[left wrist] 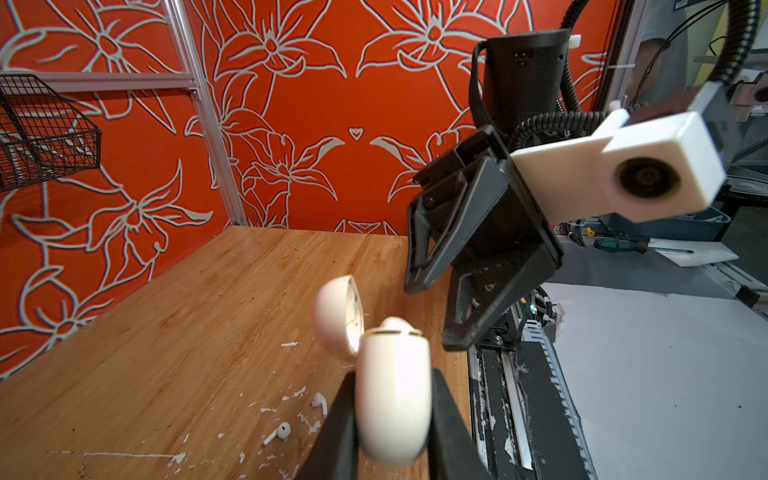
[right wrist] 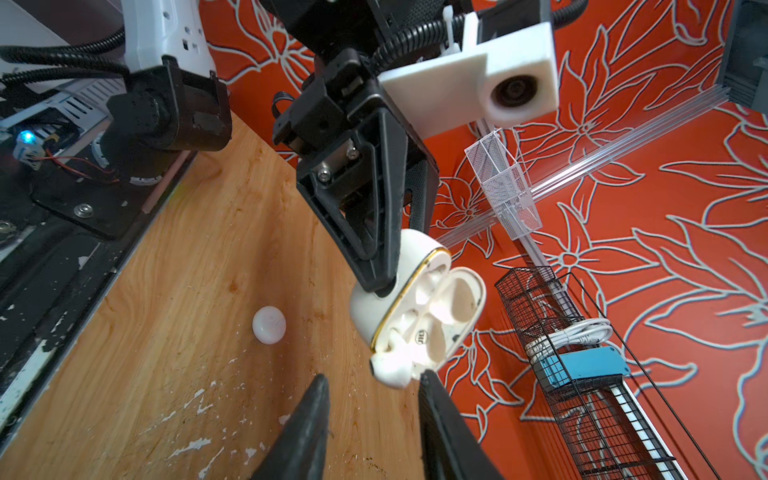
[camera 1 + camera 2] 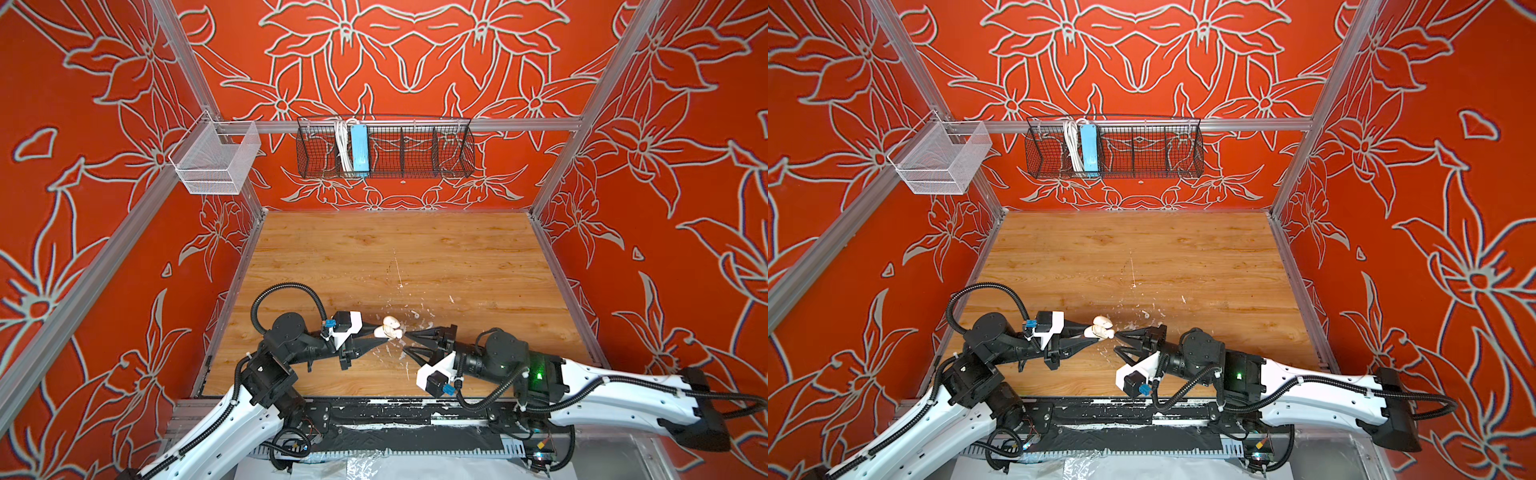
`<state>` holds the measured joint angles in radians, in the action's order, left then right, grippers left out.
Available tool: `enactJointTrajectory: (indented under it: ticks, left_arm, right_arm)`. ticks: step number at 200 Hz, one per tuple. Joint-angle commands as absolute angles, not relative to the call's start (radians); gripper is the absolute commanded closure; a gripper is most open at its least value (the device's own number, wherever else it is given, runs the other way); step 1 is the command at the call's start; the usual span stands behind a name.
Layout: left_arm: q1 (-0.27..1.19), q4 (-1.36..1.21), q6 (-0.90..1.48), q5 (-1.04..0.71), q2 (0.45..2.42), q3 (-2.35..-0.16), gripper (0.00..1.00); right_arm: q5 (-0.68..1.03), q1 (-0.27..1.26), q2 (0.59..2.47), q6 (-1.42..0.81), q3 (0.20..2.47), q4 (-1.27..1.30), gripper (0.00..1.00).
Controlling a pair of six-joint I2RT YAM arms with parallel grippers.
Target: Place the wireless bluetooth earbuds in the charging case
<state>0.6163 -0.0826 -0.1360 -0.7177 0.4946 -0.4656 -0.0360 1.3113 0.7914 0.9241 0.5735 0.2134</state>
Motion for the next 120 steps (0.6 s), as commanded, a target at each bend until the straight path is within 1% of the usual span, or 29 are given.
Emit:
enactJointTrajectory:
  ticks: [1, 45, 72, 120]
  left_arm:
    - [0.62, -0.087, -0.141, -0.745, 0.495, -0.494, 1.0]
    - [0.62, -0.071, -0.167, -0.783, 0.52, -0.502, 1.0]
    - [0.62, -0.075, -0.17, -0.805, 0.531, -0.506, 1.0]
    - [0.62, -0.064, -0.181, -0.81, 0.535, -0.509, 1.0]
  right_arm:
    - [-0.012, 1.311, 0.791, 0.954, 0.606, 0.232, 0.65]
    - [-0.03, 1.31, 0.807, 0.968, 0.611, 0.244, 0.66]
    - [-0.051, 1.311, 0.824, 0.985, 0.615, 0.253, 0.69]
    - [-0.051, 1.31, 0.835, 0.996, 0.628, 0.252, 0.72]
